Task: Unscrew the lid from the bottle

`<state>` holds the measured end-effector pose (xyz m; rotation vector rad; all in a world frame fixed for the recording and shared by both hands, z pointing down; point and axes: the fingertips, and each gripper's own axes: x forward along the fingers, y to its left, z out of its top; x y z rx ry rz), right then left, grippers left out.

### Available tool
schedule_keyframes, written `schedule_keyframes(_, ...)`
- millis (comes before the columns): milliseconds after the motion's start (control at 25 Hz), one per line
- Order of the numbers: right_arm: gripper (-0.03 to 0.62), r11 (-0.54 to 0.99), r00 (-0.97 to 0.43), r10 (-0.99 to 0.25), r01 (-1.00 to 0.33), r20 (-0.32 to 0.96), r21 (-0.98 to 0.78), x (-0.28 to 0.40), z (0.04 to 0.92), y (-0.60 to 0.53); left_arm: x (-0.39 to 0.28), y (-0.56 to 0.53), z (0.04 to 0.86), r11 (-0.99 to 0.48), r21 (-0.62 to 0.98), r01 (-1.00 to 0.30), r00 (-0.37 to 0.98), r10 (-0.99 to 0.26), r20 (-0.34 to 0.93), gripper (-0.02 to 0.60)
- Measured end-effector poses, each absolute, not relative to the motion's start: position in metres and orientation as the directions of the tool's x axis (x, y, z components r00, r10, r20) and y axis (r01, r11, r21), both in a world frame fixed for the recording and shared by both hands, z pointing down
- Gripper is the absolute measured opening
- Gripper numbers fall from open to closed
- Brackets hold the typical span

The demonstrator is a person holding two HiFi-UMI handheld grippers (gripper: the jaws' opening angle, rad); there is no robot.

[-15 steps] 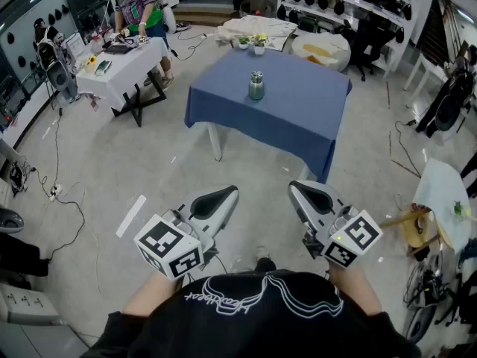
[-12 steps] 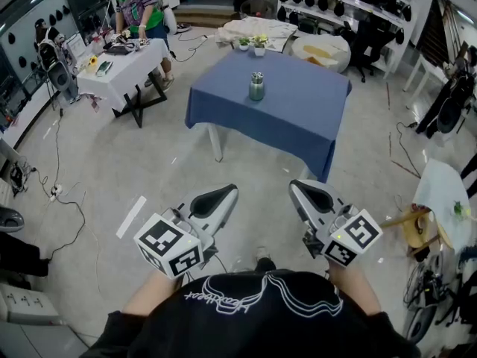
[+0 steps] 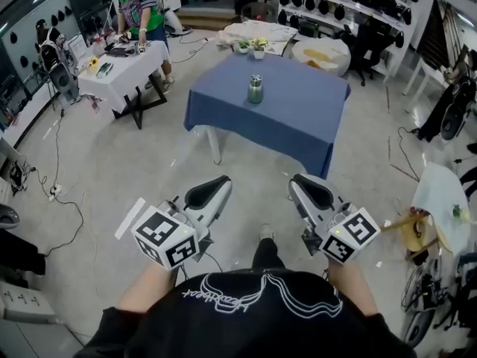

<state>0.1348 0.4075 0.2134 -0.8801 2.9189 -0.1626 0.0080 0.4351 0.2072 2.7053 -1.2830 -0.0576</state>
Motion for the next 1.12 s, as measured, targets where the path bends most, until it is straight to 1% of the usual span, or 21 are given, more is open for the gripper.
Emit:
schedule_keyframes(40, 0.083, 0.828, -0.830, -0.555, -0.546, -0.054, -0.127, 0.135, 0.214, 0.403, 0.006, 0.432, 0.208, -0.618, 0.151, -0.772, 0.628, -0.778, 0.024, 0.008)
schedule_keyframes(80, 0.101, 0.829, -0.830, -0.555, -0.546, -0.051, -0.125, 0.135, 0.215, 0.398, 0.005, 0.428, 0.209, -0.614, 0.155, -0.774, 0.624, -0.781, 0.020, 0.016)
schedule_keyframes(160, 0.116, 0.832, -0.834, -0.551, -0.543, -0.042, -0.115, 0.137, 0.215, 0.387, 0.007, 0.419, 0.213, -0.614, 0.155, -0.774, 0.625, -0.780, 0.028, 0.105)
schedule_keyframes(240, 0.148, 0.832, -0.834, -0.550, -0.545, -0.033, -0.104, 0.143, 0.216, 0.373, 0.009, 0.408, 0.220, -0.613, 0.140, -0.777, 0.624, -0.780, 0.050, 0.131)
schedule_keyframes(360, 0.173, 0.829, -0.830, -0.556, -0.551, -0.038, -0.101, 0.154, 0.214, 0.340, 0.012, 0.383, 0.230, -0.603, 0.131, -0.787, 0.614, -0.786, 0.073, 0.172)
schedule_keyframes(440, 0.202, 0.834, -0.835, -0.549, -0.544, -0.034, -0.094, 0.158, 0.215, 0.313, 0.013, 0.361, 0.238, -0.596, 0.122, -0.794, 0.607, -0.790, 0.087, 0.203)
schedule_keyframes(640, 0.265, 0.842, -0.846, -0.533, -0.532, 0.015, -0.094, 0.169, 0.232, 0.235, 0.020, 0.292, 0.255, -0.563, 0.086, -0.822, 0.569, -0.814, 0.116, 0.255)
schedule_keyframes(720, 0.292, 0.840, -0.846, -0.533, -0.533, 0.025, -0.102, 0.175, 0.240, 0.202, 0.023, 0.261, 0.263, -0.545, 0.100, -0.832, 0.554, -0.823, 0.121, 0.279)
schedule_keyframes(880, 0.336, 0.845, -0.849, -0.526, -0.528, 0.045, -0.092, 0.179, 0.255, 0.137, 0.025, 0.197, 0.278, -0.498, 0.137, -0.856, 0.513, -0.850, 0.118, 0.305)
schedule_keyframes(1120, 0.357, 0.870, -0.873, -0.474, -0.484, 0.113, -0.091, 0.172, 0.276, 0.058, 0.026, 0.115, 0.299, -0.445, 0.133, -0.886, 0.461, -0.875, 0.148, 0.328)
